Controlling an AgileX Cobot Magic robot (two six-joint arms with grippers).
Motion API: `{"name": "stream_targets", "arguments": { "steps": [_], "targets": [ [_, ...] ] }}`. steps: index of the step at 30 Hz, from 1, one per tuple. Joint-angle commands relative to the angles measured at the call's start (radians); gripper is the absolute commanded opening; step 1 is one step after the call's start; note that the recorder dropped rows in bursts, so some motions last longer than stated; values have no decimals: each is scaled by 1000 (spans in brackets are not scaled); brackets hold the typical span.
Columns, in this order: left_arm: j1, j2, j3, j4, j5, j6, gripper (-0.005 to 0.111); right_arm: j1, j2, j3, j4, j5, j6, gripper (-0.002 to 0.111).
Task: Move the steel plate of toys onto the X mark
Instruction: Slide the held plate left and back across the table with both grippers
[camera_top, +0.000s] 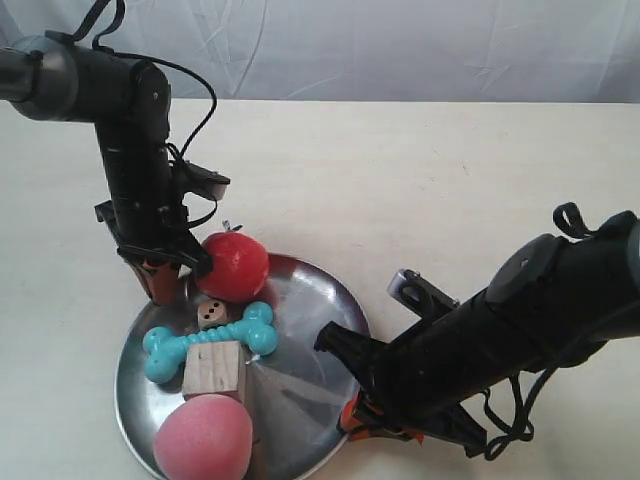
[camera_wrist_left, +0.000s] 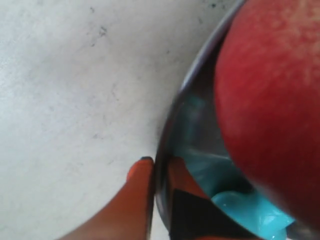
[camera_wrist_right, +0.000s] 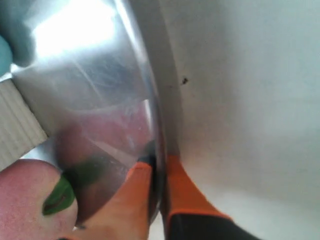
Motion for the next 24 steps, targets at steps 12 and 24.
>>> {"name": "stream_targets", "arguments": {
  "steps": [12,24],
  "targets": [
    [-23,-59,-2,-63,27,-94,0,-97,3,-20,129,128,-167,-1],
    [-21,-92,-2,-39,27,-113,0,-97,3,-20,132,165,-169,-1]
  ]
}}
